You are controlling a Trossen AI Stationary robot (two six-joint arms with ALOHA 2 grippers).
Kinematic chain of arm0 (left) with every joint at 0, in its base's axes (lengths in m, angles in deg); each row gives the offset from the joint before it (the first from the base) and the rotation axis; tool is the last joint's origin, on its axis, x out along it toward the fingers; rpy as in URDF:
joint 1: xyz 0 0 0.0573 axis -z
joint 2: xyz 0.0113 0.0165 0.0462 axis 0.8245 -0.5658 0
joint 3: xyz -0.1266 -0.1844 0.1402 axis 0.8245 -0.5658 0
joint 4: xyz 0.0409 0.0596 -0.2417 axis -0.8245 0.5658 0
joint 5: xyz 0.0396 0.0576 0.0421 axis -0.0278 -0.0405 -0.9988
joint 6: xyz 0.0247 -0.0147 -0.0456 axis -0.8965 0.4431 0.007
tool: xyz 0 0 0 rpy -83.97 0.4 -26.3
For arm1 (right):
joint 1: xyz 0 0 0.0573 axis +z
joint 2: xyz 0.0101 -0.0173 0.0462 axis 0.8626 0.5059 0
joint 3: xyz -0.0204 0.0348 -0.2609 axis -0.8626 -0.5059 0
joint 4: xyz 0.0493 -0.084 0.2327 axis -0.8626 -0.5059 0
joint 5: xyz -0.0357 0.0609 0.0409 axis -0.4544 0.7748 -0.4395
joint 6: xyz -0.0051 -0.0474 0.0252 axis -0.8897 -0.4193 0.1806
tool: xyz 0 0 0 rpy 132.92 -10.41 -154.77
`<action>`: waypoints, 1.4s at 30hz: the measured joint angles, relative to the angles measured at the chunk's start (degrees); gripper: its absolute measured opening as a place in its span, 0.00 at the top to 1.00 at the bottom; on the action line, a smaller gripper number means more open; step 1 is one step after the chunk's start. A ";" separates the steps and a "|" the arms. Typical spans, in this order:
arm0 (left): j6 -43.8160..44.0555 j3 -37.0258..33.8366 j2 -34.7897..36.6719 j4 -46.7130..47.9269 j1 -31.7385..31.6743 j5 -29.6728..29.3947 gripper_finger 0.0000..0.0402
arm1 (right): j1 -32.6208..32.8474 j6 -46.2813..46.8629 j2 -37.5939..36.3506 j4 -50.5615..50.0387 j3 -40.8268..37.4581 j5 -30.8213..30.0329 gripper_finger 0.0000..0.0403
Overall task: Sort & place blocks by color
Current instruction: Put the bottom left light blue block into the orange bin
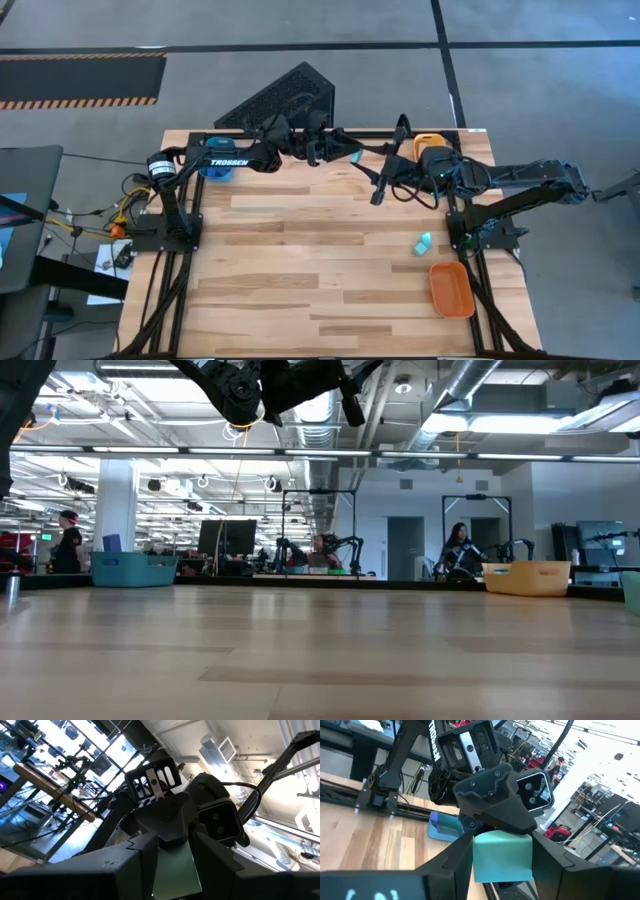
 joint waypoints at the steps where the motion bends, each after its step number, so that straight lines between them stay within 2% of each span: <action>1: 0.20 0.00 0.00 0.01 0.00 -0.01 0.73 | 0.00 0.35 0.00 -0.02 0.00 0.00 0.56; 11: 0.65 0.00 0.00 1.28 0.11 -0.33 0.72 | 1.57 4.27 -0.02 -0.89 0.00 -0.75 0.61; 14: -1.09 0.02 0.04 4.55 0.15 -0.58 0.70 | 3.42 5.43 -0.19 -2.35 -0.03 -3.90 0.61; 18: -4.15 0.13 0.11 11.39 0.31 -2.84 0.62 | 5.94 9.88 -2.25 -8.93 -0.11 -8.91 0.61; 23: -7.58 -0.09 -0.13 16.25 0.56 -5.66 0.50 | 9.07 26.74 -6.88 -21.62 0.04 -12.02 0.61; 28: -9.77 -0.07 -0.11 17.86 1.12 -7.63 0.42 | 12.41 42.54 -10.32 -36.24 0.02 -12.12 0.60; 35: -11.12 -0.07 -0.11 19.10 3.12 -8.60 0.40 | 18.03 58.46 -11.25 -54.49 0.02 -12.01 0.60; 39: -13.20 -0.04 -0.09 25.97 4.85 -11.63 0.41 | 22.08 67.00 -10.80 -60.14 -1.81 -11.46 0.60; 42: -15.58 -0.04 -0.09 32.01 6.38 -15.02 0.42 | 25.55 73.98 -10.93 -62.24 -3.64 -8.70 0.60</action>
